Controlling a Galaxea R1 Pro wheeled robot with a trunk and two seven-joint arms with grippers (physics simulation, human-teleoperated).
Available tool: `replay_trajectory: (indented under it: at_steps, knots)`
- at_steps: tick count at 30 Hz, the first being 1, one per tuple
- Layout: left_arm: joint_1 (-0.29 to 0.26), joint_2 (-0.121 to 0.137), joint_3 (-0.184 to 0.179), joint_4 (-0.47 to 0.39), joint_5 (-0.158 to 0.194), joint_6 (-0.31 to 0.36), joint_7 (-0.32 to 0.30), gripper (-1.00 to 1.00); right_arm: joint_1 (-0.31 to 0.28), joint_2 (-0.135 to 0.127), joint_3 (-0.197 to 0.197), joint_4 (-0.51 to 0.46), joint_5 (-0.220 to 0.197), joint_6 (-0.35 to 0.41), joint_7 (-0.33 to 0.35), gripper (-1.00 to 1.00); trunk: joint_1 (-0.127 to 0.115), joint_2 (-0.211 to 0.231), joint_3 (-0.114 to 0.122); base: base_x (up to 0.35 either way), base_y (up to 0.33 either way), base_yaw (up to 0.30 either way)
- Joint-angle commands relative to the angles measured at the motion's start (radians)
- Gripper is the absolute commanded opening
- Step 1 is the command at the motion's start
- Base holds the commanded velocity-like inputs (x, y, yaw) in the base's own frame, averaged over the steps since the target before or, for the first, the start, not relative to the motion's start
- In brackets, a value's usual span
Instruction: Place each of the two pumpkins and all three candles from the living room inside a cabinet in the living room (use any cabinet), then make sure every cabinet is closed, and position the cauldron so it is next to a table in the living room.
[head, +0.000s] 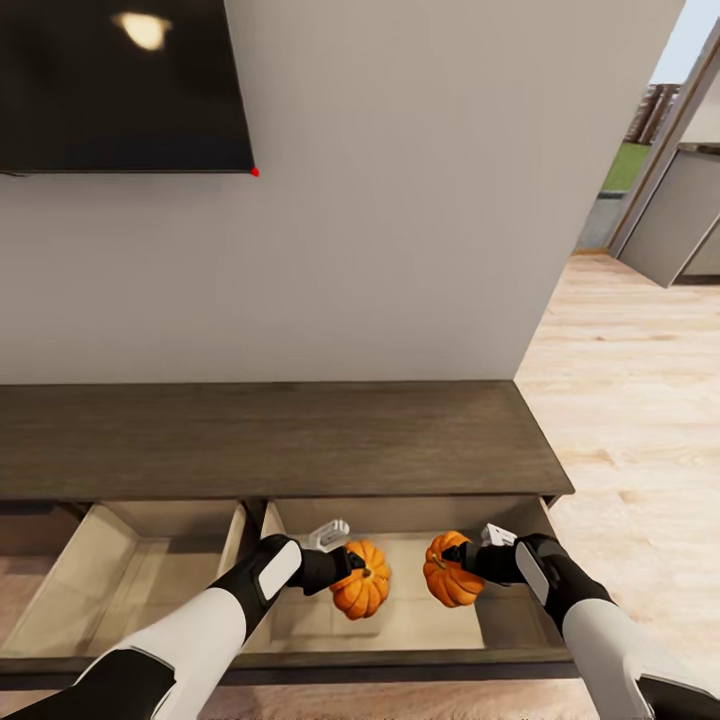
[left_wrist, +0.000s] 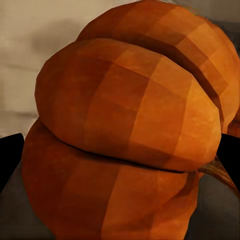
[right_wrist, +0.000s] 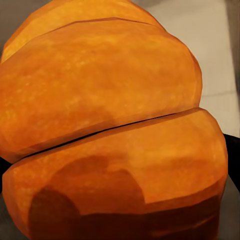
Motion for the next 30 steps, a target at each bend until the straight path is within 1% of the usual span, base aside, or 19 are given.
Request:
replay_trajectory:
  at_steps: [1, 3, 7, 13, 17, 30]
  knots:
    - [-0.001, 0.000, -0.002, 0.000, 0.001, 0.003, 0.001, -1.00, -0.002, 0.000, -0.003, -0.001, -0.009, 0.007, -0.002, -1.00, 0.000, 0.000, -0.002, 0.000, 0.000, 0.000]
    - [-0.001, -0.001, -0.002, 0.000, 0.000, 0.003, 0.021, -1.00, -0.005, 0.000, -0.003, 0.000, -0.009, 0.007, -0.003, -1.00, 0.000, 0.000, -0.006, 0.000, 0.000, 0.000]
    - [-0.001, -0.002, -0.003, -0.001, -0.001, 0.003, 0.032, -1.00, -0.006, 0.000, -0.003, 0.000, -0.009, 0.007, -0.004, -1.00, 0.000, 0.000, -0.012, 0.000, 0.000, 0.000]
    - [-0.001, -0.006, -0.004, -0.003, -0.002, 0.002, 0.034, -1.00, -0.007, 0.001, -0.003, 0.000, -0.009, 0.007, -0.004, -1.00, 0.000, 0.000, -0.022, 0.000, 0.000, 0.000]
    - [-0.012, -0.007, -0.005, -0.004, -0.001, 0.002, 0.035, -1.00, -0.007, 0.001, -0.003, 0.000, -0.009, 0.007, -0.004, -1.00, 0.000, 0.000, -0.029, 0.000, 0.000, 0.000]
    - [-0.016, -0.005, -0.006, -0.003, -0.001, -0.002, 0.035, -1.00, -0.007, 0.001, -0.003, -0.001, -0.009, 0.007, -0.004, -1.00, 0.000, 0.000, -0.050, 0.000, 0.000, 0.000]
